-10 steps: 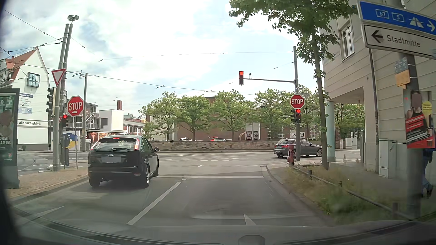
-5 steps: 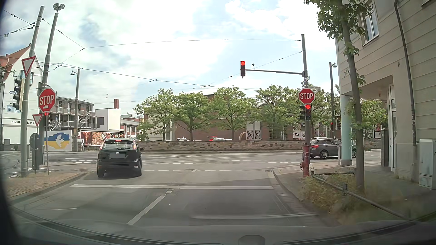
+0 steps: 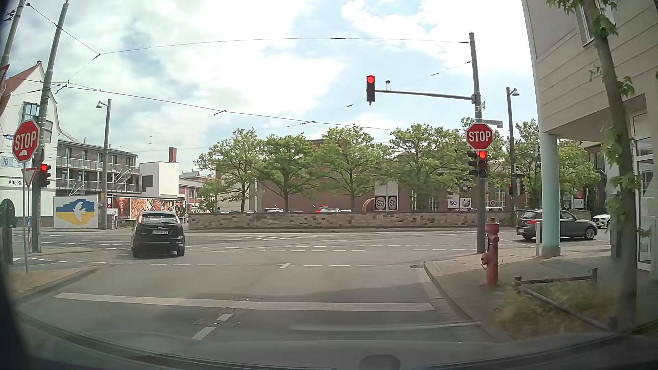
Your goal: Follow the waypoints while adhering to traffic rules and regulations
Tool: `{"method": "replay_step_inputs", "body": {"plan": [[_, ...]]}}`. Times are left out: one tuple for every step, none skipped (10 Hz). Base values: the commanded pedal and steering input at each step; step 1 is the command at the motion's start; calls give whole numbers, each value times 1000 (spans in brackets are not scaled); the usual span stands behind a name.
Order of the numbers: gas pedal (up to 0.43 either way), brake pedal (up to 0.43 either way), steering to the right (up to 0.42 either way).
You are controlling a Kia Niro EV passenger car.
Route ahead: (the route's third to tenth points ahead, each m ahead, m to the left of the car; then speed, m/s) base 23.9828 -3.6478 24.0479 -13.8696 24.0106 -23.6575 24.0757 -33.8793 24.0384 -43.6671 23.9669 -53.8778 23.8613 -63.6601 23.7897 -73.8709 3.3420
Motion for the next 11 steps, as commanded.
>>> {"method": "replay_step_inputs", "body": {"plan": [[0, 287, -6], [0, 287, -6], [0, 293, -6], [0, 299, -6], [0, 299, -6], [0, 299, -6], [0, 299, -6], [0, 305, -6], [0, 299, -6], [0, 299, -6], [0, 305, -6]]}}
